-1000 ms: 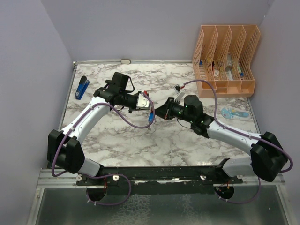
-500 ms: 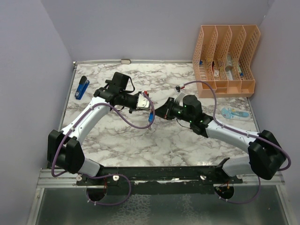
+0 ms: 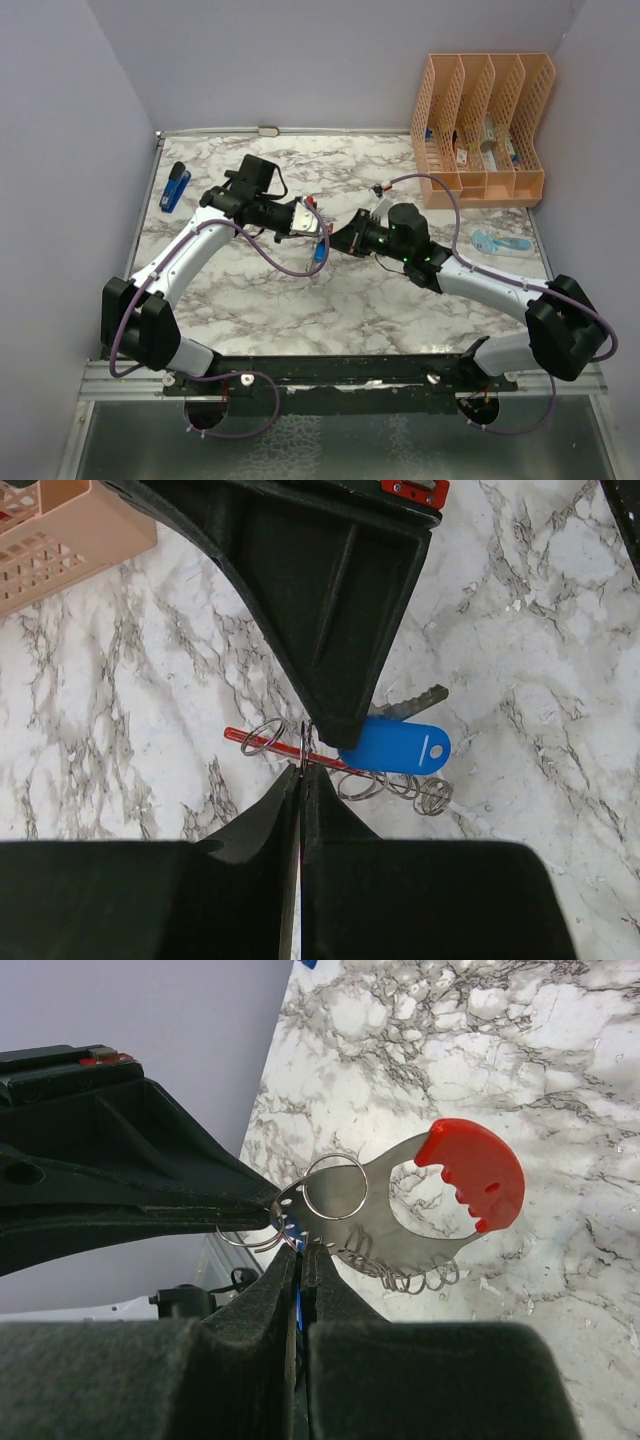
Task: Put the keys on the keyring
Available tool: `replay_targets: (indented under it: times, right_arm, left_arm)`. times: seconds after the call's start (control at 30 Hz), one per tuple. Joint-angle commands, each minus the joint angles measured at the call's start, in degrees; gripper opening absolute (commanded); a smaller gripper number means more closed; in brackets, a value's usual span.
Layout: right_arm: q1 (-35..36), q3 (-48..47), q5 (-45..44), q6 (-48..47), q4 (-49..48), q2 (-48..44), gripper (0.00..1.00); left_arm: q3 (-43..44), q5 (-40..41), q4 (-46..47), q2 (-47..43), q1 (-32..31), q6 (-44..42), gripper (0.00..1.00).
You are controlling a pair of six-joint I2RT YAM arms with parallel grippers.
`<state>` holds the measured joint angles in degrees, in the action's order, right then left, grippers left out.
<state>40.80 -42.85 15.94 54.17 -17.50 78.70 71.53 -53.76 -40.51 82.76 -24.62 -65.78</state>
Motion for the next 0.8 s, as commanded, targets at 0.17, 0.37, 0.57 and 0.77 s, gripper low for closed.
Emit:
replay_targets:
  times: [0.17, 0.37, 0.57, 0.77]
  right_arm:
    - [-0.4, 1.4, 3.1, -0.9, -1.1, -0.7, 0.01]
    - [-0.6, 1.4, 5.3, -1.9, -2.5, -1.3, 0.01]
    - [-0.9, -0.4, 7.1, -3.2, 0.1, -3.0, 0.01]
    - [-0.9, -1.1, 8.7, -3.8, 1.6, -4.7, 0.01]
  left_arm:
    - [1.6, -8.3, -0.9, -1.1, -0.1, -1.9, 0.0]
    - [3.0, -12.2, -1.2, -0.7, 0.1, -0.7, 0.0]
    - [2.4, -17.3, -2.1, -1.4, 0.1, -0.1, 0.0]
    - [1.4, -20.7, -5.2, -2.3, 0.2, -3.5, 0.0]
